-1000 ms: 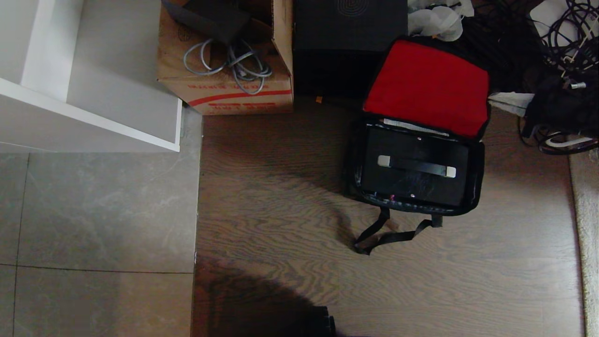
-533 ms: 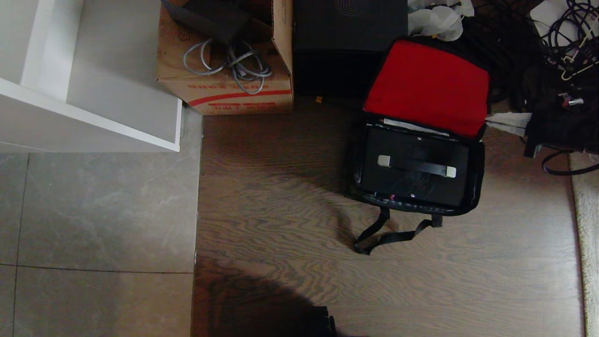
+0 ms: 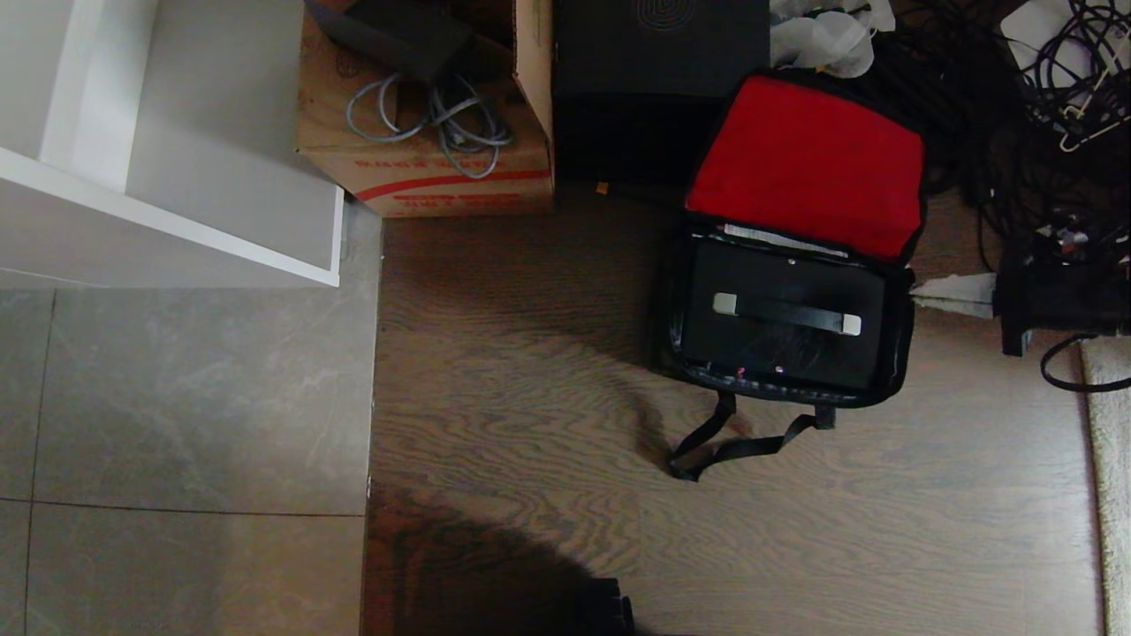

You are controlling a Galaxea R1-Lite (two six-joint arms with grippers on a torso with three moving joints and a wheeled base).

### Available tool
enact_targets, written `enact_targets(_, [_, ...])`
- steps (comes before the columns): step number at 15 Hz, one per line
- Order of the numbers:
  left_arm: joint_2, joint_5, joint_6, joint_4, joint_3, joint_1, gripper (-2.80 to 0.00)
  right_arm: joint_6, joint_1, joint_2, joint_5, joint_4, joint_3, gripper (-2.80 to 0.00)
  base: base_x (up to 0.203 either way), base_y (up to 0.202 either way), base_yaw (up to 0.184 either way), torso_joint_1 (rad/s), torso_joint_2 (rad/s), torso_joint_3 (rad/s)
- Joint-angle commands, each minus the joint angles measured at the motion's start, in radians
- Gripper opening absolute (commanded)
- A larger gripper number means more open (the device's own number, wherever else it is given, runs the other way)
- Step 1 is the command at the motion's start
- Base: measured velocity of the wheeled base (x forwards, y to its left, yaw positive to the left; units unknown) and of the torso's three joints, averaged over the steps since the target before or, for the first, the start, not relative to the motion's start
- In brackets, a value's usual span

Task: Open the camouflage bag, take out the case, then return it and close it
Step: Grip the handle

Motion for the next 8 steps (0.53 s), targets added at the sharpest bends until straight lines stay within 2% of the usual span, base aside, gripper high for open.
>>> enact_targets(1, [0.002, 0.000, 0.000, 0.000, 0.000, 0.000, -2.80, -0.120, 0.013, -0.053, -0.018, 0.085, 0.078, -2.80, 0.000, 0.000, 0.000, 0.000, 0.00, 0.000])
enact_targets(5, [0.002, 0.000, 0.000, 0.000, 0.000, 0.000, -2.80, -0.360, 0.044, -0.080, -0.175, 0.154, 0.178, -2.80, 0.000, 0.000, 0.000, 0.000, 0.00, 0.000])
enact_targets(8, [0.001, 0.000, 0.000, 0.000, 0.000, 0.000, -2.80, -0.432, 0.045, -0.078, -0.196, 0.143, 0.191, -2.80, 0.000, 0.000, 0.000, 0.000, 0.00, 0.000])
